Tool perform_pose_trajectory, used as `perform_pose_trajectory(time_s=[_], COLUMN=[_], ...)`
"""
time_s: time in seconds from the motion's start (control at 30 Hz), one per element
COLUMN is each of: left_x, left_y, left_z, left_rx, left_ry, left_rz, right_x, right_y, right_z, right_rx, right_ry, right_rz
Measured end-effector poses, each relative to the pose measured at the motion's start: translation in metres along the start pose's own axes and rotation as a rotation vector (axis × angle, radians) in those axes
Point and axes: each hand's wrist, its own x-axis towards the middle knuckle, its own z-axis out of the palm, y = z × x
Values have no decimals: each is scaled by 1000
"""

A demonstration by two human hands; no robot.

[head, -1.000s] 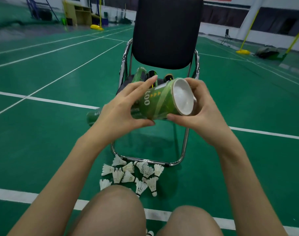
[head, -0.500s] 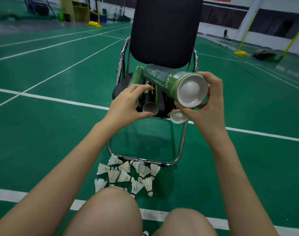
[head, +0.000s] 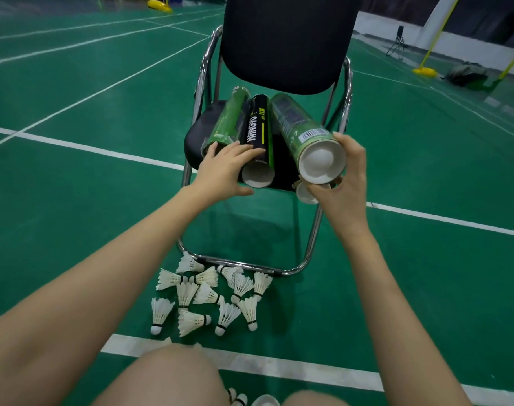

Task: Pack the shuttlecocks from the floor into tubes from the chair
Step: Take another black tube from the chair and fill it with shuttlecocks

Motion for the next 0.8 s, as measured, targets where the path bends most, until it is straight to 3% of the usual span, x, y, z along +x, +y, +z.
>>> perform_pose_trajectory(time_s=[0.13, 0.37, 0.6, 0.8], left_x=[1, 0, -4, -6], left_y=[-3, -6, -7, -4], left_z=[11, 20, 28, 40], left_rx=[92, 18, 45, 116], left_ry=[64, 176, 242, 292], left_rz=[-1, -21, -1, -10], right_x=[-1, -1, -7, -12], right_y=[19, 49, 64, 73], right_z=[15, 35, 36, 30], right_rx=[-30, -283, -560, -638], right_ry=[0, -15, -128, -242], right_rz=[-25, -133, -202, -258])
